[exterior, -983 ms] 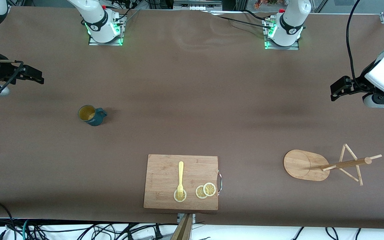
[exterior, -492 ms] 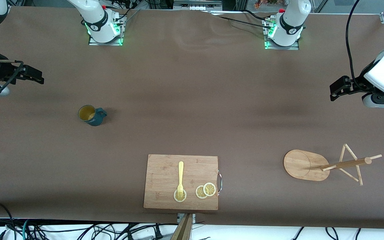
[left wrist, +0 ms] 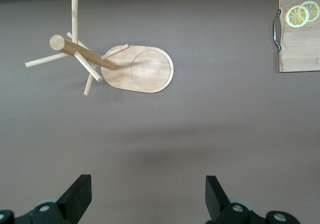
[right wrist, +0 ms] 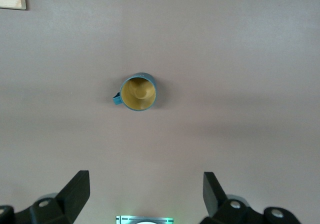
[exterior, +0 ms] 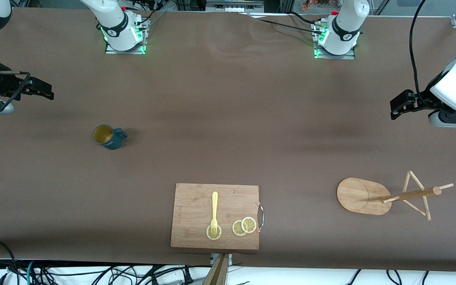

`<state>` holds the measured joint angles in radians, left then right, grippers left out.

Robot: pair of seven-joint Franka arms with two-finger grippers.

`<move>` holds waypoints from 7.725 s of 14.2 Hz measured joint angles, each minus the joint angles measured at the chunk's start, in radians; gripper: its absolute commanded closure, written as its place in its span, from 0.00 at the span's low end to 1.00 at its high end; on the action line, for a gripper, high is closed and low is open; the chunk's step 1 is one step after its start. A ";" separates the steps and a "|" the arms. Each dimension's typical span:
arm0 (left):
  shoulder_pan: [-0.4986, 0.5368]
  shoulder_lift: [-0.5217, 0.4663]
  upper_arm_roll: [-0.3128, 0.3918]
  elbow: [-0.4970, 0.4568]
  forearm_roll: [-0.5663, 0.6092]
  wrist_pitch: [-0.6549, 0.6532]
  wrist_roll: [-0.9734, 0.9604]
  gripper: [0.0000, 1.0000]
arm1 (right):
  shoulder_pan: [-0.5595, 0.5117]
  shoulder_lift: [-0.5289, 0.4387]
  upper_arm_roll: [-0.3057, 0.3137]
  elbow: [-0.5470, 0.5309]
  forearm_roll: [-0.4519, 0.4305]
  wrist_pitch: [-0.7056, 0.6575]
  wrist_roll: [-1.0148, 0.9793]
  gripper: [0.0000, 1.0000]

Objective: Pass cup and hang on rack
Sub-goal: 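Move the right gripper toward the teal mug, then lower the right gripper and grasp the teal mug rim, then carry the teal mug with the right gripper toward the table middle, then release the mug and withdraw the right gripper while the left gripper approaches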

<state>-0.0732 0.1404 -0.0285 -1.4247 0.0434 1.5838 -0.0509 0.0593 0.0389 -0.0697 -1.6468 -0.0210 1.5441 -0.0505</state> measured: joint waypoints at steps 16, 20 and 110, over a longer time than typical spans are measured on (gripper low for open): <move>0.000 0.000 0.000 0.000 0.000 0.000 0.000 0.00 | 0.000 0.055 0.000 0.003 0.000 -0.041 -0.004 0.00; 0.000 0.000 0.000 0.000 0.000 0.000 0.000 0.00 | 0.000 0.045 -0.001 -0.036 0.000 -0.063 -0.006 0.01; 0.035 -0.219 -0.013 -0.551 0.000 0.291 -0.024 0.00 | 0.646 0.253 -0.729 0.206 0.167 -0.131 -0.102 0.01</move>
<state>-0.0377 -0.0788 -0.0415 -1.9754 0.0431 1.8745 -0.0753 0.7056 0.2919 -0.7986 -1.4405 0.1458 1.4128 -0.1525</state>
